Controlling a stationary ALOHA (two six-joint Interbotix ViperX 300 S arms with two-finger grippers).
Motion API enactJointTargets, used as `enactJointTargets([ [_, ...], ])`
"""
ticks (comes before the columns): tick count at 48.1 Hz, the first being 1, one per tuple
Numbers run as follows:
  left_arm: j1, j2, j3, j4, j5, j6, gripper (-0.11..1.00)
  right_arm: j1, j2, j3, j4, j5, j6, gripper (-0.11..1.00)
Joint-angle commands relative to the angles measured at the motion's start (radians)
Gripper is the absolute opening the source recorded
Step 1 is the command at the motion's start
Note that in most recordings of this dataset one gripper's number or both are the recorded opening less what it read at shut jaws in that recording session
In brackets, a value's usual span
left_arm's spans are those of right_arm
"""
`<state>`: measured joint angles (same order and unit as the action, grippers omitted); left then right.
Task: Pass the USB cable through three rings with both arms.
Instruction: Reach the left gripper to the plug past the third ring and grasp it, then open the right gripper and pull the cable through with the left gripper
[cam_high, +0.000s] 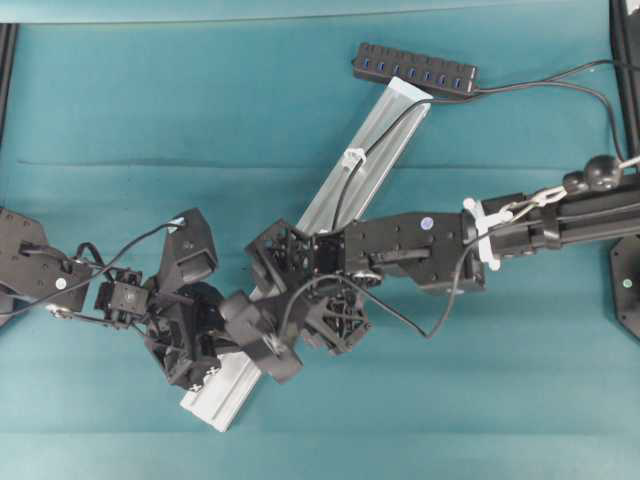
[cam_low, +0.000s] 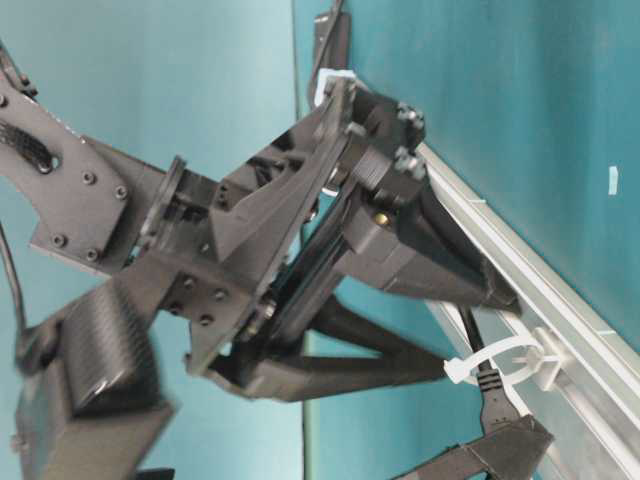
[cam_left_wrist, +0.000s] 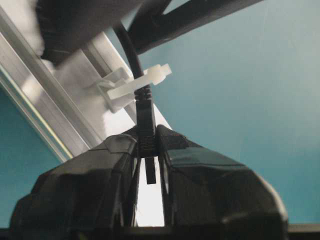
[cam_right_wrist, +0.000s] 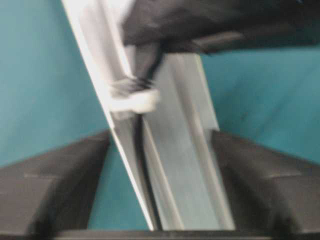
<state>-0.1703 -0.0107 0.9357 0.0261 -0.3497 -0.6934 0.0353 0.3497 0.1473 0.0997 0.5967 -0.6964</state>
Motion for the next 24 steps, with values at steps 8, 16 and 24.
enactJointTargets([
  [8, -0.011, -0.018, -0.012, 0.002, 0.015, -0.005, 0.11, -0.044, -0.057, 0.031, -0.002, -0.005, 0.133, 0.87],
  [16, -0.037, -0.041, -0.009, 0.002, 0.089, -0.008, 0.11, -0.08, -0.094, 0.054, -0.003, -0.014, 0.184, 0.87],
  [24, -0.043, -0.094, -0.005, 0.002, 0.16, -0.012, 0.11, -0.106, -0.118, 0.074, -0.002, -0.023, 0.235, 0.87],
])
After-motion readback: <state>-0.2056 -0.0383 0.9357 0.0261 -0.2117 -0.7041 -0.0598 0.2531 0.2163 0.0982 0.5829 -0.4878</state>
